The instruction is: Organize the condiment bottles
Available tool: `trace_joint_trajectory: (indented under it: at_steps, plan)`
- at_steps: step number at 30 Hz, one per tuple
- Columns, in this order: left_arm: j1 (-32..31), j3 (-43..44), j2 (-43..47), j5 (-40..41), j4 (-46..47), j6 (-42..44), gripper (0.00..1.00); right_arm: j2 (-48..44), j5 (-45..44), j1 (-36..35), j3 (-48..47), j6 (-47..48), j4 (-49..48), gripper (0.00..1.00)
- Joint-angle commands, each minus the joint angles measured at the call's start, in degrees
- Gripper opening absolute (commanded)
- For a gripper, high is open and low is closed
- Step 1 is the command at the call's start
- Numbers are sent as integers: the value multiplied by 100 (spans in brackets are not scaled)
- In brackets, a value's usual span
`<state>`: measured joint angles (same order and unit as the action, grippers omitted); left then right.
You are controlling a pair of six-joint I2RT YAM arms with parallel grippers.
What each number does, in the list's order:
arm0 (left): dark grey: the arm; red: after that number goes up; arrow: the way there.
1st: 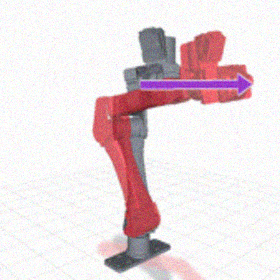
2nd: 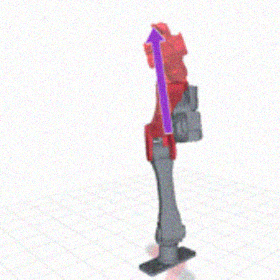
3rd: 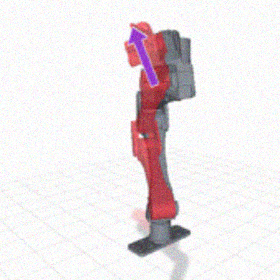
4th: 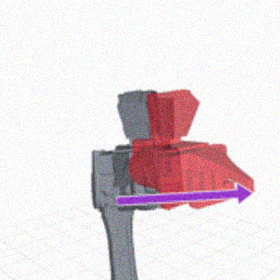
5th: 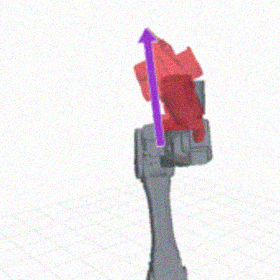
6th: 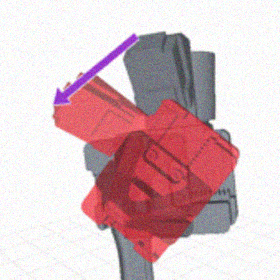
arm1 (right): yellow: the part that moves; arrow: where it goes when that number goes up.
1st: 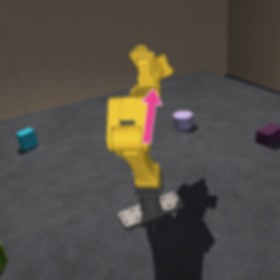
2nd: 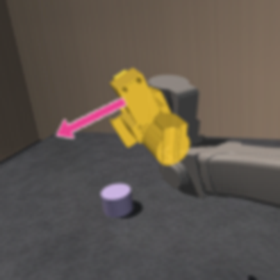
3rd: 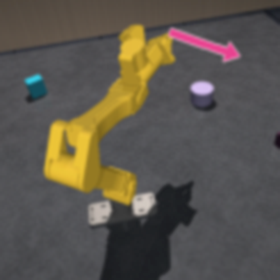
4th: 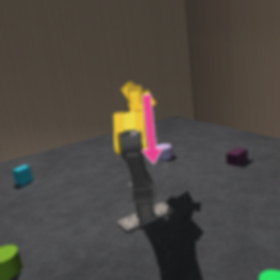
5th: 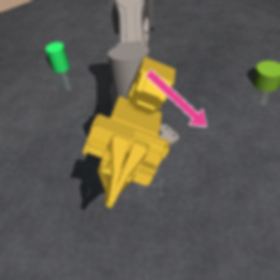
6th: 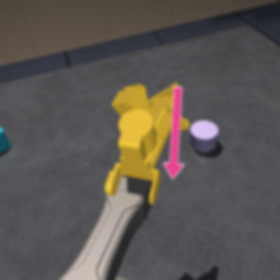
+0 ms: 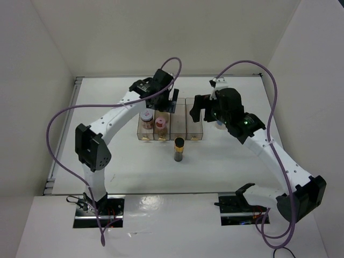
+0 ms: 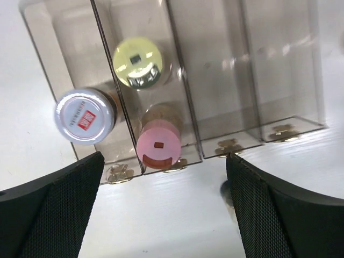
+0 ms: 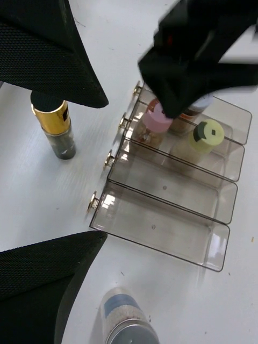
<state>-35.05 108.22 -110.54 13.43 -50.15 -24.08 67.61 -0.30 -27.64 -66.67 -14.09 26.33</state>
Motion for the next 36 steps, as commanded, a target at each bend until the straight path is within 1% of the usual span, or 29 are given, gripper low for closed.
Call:
trace_joint_trajectory:
  at_steps: [1, 2, 3, 4, 6, 7, 8, 9, 11, 12, 14, 16, 19, 28, 32, 35, 36]
  plan:
    - [16, 576, 638, 37, -188, 253, 100, -117, -917, -66, 128, -312, 197, 99]
    - [16, 577, 787, -94, -240, 385, 100, -256, -1485, -66, 128, -740, 197, 99]
    - [16, 638, 867, -513, -241, 734, 100, -310, -1674, 21, 189, -919, 250, 99]
    - [16, 638, 929, -734, -302, 912, 100, -310, -1745, 109, 251, -1042, 250, 99]
    - [-45, 499, 1131, -1209, -302, 1202, 100, -450, -1746, 284, 312, -1306, 181, 99]
    - [-124, 376, 1201, -1290, -302, 1282, 100, -451, -1685, 364, 365, -1368, 119, 99]
    - [-125, 70, 1332, -1412, -241, 1439, 100, -451, -1571, 556, 366, -1421, 118, 99]
    - [-195, -81, 1333, -1770, -241, 1519, 100, -451, -1492, 653, 366, -1421, 31, 99]
    - [-370, -388, 1526, -2185, -188, 1860, 100, -451, -1429, 882, 366, -1369, -22, 99]
    - [-537, -677, 1588, -2187, -31, 1863, 100, -373, -1429, 883, 305, -1369, -22, 99]
    - [-599, -951, 1719, -2353, 110, 1863, 100, -293, -1429, 1032, 216, -1290, -22, 99]
    - [-600, -1276, 1772, -2494, 242, 1863, 100, -127, -1429, 1032, 50, -1237, -22, 99]
    - [-652, -1382, 1703, -2494, 356, 1863, 100, 23, -1429, 1103, -12, -1237, 48, 99]
    - [-968, -1383, 1474, -3091, 410, 2179, 100, 24, -1429, 1155, 102, -1290, 48, 99]
    - [-1127, -1497, 1360, -2961, 410, 2284, 100, 24, -1377, 1155, 155, -1290, 48, 99]
    - [-1294, -1559, 1246, -2610, 410, 2284, 100, 24, -1377, 1155, 155, -1290, 48, 99]
    - [-1364, -1559, 1185, -2383, 410, 2224, 100, 24, -1377, 1208, 155, -1237, -4, 99]
